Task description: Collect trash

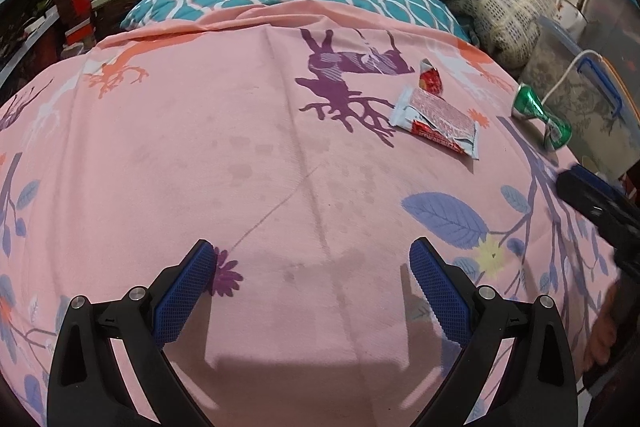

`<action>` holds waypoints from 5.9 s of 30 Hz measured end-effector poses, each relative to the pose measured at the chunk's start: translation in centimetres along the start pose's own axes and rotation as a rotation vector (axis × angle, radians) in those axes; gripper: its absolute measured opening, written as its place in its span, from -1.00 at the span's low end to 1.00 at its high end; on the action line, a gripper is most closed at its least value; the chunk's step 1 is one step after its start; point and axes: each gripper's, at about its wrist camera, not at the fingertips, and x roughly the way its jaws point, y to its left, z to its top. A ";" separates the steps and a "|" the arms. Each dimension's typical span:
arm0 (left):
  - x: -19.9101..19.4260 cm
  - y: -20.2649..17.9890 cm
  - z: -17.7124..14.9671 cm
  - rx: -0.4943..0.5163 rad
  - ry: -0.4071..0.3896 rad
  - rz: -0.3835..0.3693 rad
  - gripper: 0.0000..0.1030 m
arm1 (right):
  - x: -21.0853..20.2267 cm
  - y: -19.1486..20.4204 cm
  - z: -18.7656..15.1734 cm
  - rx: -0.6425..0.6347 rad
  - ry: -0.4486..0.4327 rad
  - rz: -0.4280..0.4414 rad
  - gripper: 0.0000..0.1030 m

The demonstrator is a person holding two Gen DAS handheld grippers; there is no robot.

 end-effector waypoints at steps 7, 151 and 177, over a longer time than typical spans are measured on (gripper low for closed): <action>-0.3 0.2 -0.1 -0.009 -0.013 -0.030 0.81 | 7.3 -1.2 4.5 0.054 0.110 0.105 0.50; -5.1 -24.2 1.1 0.428 -0.091 -0.269 0.50 | -18.4 -15.8 -17.0 0.788 -0.375 -0.141 0.60; -9.7 -16.1 -0.9 0.365 -0.220 -0.158 0.83 | -19.1 -6.5 -15.0 0.697 -0.383 -0.143 0.80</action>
